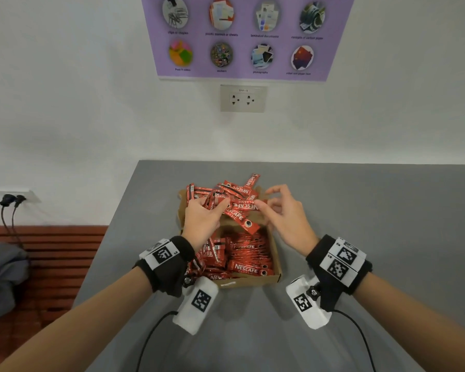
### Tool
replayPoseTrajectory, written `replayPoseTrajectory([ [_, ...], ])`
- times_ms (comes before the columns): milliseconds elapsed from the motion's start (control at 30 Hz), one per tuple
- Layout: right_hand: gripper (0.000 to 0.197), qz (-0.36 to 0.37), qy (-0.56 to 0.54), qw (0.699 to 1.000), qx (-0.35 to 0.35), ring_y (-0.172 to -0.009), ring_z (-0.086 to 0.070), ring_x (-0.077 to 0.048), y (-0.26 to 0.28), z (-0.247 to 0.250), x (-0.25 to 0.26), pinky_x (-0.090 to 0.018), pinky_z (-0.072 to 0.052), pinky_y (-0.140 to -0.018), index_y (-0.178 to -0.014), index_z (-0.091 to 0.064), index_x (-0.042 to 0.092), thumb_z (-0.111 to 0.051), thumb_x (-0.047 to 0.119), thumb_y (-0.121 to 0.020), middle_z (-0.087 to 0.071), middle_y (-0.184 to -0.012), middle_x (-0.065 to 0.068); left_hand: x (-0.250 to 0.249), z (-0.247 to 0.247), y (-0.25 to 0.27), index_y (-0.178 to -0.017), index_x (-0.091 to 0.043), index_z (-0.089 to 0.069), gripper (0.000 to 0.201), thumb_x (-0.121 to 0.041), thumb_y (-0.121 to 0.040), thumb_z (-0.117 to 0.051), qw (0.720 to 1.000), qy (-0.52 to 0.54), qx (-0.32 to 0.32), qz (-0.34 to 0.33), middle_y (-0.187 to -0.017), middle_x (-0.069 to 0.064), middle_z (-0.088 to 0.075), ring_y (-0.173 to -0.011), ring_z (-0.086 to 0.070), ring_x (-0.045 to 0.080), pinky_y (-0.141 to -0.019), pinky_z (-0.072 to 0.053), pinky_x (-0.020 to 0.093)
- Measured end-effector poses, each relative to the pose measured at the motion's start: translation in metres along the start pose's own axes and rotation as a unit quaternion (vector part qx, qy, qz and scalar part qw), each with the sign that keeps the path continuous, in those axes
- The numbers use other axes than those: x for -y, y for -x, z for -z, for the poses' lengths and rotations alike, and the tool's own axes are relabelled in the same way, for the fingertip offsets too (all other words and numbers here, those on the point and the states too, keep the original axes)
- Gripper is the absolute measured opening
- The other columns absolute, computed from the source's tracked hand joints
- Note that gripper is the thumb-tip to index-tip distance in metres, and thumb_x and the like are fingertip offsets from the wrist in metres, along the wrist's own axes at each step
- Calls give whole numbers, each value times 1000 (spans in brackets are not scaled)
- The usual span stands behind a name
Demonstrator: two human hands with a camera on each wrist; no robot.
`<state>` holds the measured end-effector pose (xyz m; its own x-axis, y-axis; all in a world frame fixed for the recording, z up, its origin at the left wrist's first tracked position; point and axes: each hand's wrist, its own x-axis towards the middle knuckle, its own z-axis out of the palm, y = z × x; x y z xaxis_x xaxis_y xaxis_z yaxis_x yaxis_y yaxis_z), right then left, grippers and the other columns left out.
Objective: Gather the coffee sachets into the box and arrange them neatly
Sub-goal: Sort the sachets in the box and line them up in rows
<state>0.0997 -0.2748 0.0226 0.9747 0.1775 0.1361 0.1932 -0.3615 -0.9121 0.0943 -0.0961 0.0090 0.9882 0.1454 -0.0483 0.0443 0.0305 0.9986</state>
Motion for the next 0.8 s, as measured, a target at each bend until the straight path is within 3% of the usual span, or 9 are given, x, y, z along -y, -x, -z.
replayPoseTrajectory([
  [100, 35, -17, 118, 993, 15, -68, -62, -3, -5, 1, -3, -16, -47, -61, -105, -54, 14, -46, 45, -92, -66, -84, 5, -2, -4, -4, -71, -7, -58, 20, -17, -87, -63, 998, -23, -48, -26, -48, -9, -58, -36, -49, 1, -39, -35, 13],
  [167, 44, -2, 184, 982, 36, -67, -62, -2, -6, 1, -5, -19, -44, -64, -93, -64, 14, -39, 49, -93, -65, -76, 10, -4, -4, -5, -66, -11, -55, 24, -17, -88, -63, 997, -20, -66, -39, -37, -11, -50, -32, -44, 1, -36, -32, 12],
  [267, 36, 15, 120, 992, 37, -63, -62, 5, -4, -5, -4, -9, -45, -61, -89, -67, 14, -41, 38, -96, -65, -76, 12, -8, -7, 3, -70, -3, -56, 23, -16, -89, -61, 998, 6, -31, -56, -39, -9, -49, -32, -41, 1, -36, -32, 13],
  [400, 19, 71, 31, 996, -37, -77, -65, -1, -1, -13, 1, -14, -52, -69, -94, -63, 14, -50, 28, -95, -68, -87, 6, -11, -9, 15, -73, -2, -55, 16, -6, -89, -59, 995, 0, 68, -71, -44, -10, -54, -37, -45, 0, -40, -34, 10],
  [533, 13, 100, 19, 994, -42, -81, -64, 1, 2, -13, 2, -12, -50, -72, -98, -65, 15, -55, 21, -93, -66, -89, 11, -2, -5, 16, -76, -3, -57, 15, -12, -84, -66, 989, -33, 133, -63, -54, 0, -48, -42, -38, 9, -43, -30, 22],
  [633, 11, 112, 44, 992, -46, -78, -62, 7, 2, -14, -1, -8, -47, -71, -97, -64, 16, -53, 16, -94, -65, -86, 13, -1, -4, 15, -72, -11, -62, 12, -12, -83, -68, 982, -88, 140, -94, -58, -8, -58, -48, -49, 5, -50, -39, 17],
  [700, 14, 120, 68, 989, -46, -75, -62, 3, 2, -13, -4, -11, -49, -69, -99, -61, 13, -48, 9, -96, -65, -85, 7, 0, -3, 14, -80, -12, -70, 4, -12, -84, -67, 976, -135, 126, -117, -67, -9, -67, -58, -59, 8, -60, -48, 20],
  [733, 16, 119, 70, 990, -42, -73, -62, 0, 2, -11, -4, -13, -50, -68, -99, -60, 11, -46, 5, -96, -66, -85, 2, 3, -3, 12, -87, -12, -72, 6, -13, -85, -66, 977, -144, 107, -111, -67, -9, -68, -56, -59, 8, -59, -48, 22],
  [800, 20, 107, 66, 992, -6, -69, -62, -5, 1, -7, -3, -12, -50, -64, -100, -58, 10, -42, -1, -95, -64, -81, -5, 6, 0, 8, -90, -6, -72, 17, -20, -88, -63, 986, -129, 59, -92, -53, -16, -58, -44, -48, 2, -49, -38, 17],
])
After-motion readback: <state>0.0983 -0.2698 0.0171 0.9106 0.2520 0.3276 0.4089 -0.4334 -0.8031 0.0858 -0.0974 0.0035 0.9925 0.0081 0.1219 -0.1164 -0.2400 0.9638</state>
